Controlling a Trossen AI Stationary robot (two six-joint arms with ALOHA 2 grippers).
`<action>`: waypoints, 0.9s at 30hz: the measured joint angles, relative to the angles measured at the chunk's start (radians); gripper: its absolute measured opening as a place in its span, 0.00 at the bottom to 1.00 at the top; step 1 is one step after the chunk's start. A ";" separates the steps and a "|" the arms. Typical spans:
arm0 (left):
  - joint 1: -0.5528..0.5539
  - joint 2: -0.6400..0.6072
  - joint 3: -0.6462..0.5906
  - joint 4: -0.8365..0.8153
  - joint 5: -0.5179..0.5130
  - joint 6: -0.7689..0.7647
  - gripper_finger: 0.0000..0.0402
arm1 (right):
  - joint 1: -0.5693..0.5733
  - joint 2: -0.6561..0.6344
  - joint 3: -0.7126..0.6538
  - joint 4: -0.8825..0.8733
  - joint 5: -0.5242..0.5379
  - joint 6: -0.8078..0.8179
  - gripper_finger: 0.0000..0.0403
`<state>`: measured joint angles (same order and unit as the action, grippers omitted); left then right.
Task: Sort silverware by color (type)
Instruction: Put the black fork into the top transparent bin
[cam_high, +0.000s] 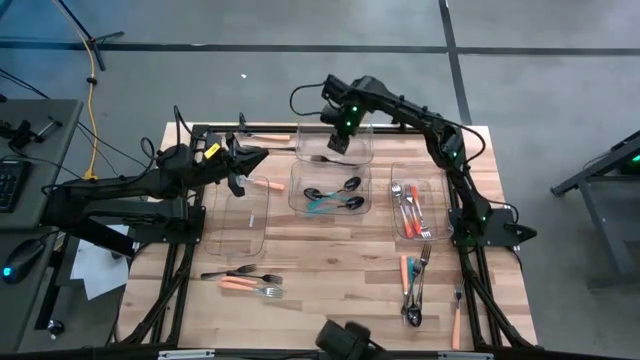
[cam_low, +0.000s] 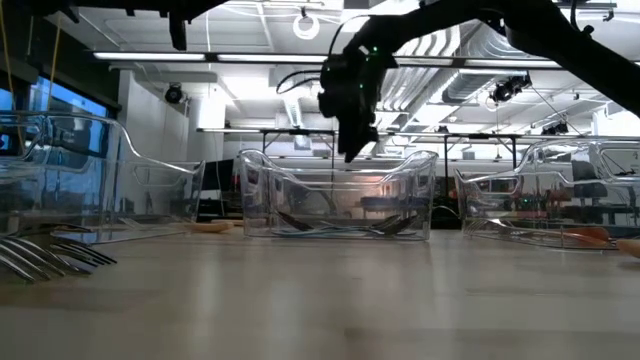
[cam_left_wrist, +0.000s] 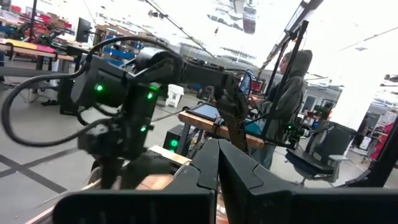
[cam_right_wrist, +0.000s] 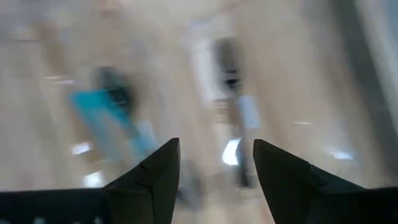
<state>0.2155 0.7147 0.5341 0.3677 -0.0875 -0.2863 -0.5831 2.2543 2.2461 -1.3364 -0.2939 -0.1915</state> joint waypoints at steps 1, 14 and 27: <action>0.000 0.000 0.000 0.000 0.000 0.000 0.00 | 0.000 -0.001 0.010 -0.026 -0.041 -0.002 0.47; 0.000 0.000 0.000 -0.002 0.000 0.001 0.00 | 0.054 -0.386 -0.437 0.151 -0.082 0.064 0.47; 0.000 0.000 0.000 -0.006 0.000 0.003 0.00 | 0.310 -1.067 -1.270 1.132 0.010 0.491 0.47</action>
<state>0.2157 0.7147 0.5343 0.3613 -0.0879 -0.2834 -0.2727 1.1877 0.9762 -0.2043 -0.2841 0.2993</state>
